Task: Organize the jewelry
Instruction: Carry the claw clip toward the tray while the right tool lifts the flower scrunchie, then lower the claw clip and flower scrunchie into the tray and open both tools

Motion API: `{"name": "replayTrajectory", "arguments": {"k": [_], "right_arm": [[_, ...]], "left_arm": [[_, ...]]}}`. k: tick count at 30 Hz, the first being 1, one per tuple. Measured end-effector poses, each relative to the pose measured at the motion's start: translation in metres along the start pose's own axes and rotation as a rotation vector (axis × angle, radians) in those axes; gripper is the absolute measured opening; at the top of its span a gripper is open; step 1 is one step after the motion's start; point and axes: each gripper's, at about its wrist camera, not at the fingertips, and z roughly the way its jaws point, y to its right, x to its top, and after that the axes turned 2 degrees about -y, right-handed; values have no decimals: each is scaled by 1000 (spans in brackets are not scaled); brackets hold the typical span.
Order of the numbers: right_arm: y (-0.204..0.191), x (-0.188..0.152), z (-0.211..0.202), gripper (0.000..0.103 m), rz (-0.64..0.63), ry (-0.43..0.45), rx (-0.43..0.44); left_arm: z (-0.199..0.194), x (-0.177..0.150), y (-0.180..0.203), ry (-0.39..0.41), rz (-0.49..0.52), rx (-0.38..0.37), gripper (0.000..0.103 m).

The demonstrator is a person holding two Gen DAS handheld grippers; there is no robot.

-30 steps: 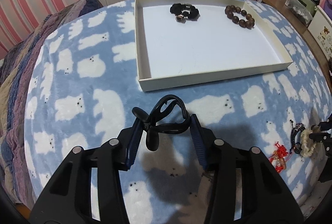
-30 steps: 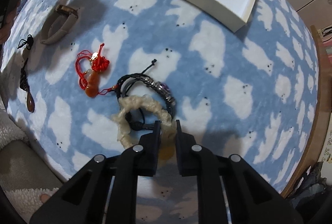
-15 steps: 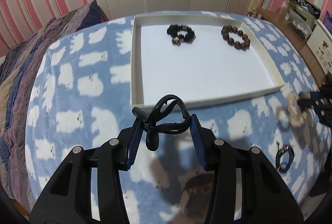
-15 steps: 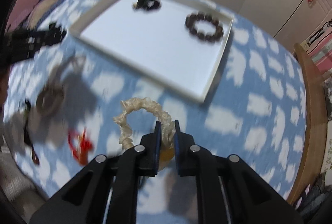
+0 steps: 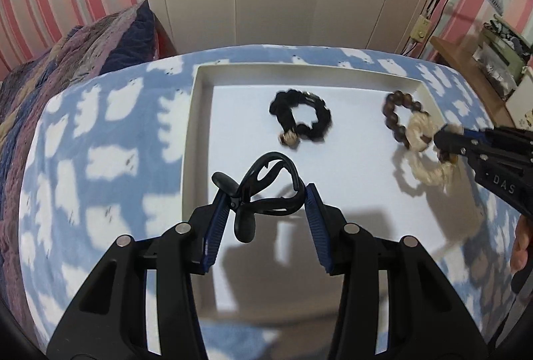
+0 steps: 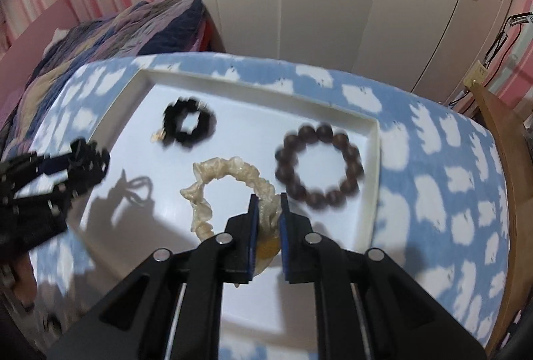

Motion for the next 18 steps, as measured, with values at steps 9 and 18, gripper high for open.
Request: {"name": "replayTrajectory", "arguments": {"k": [9,18], "right_arm": [[-8,56,48,11,99,-4,-41],[-10,63,83,17,110,-74,-14]], "left_arm": [[49,40,-7,-20,-28,68,45],[69,53,-13,-19,-40,59,46]]}}
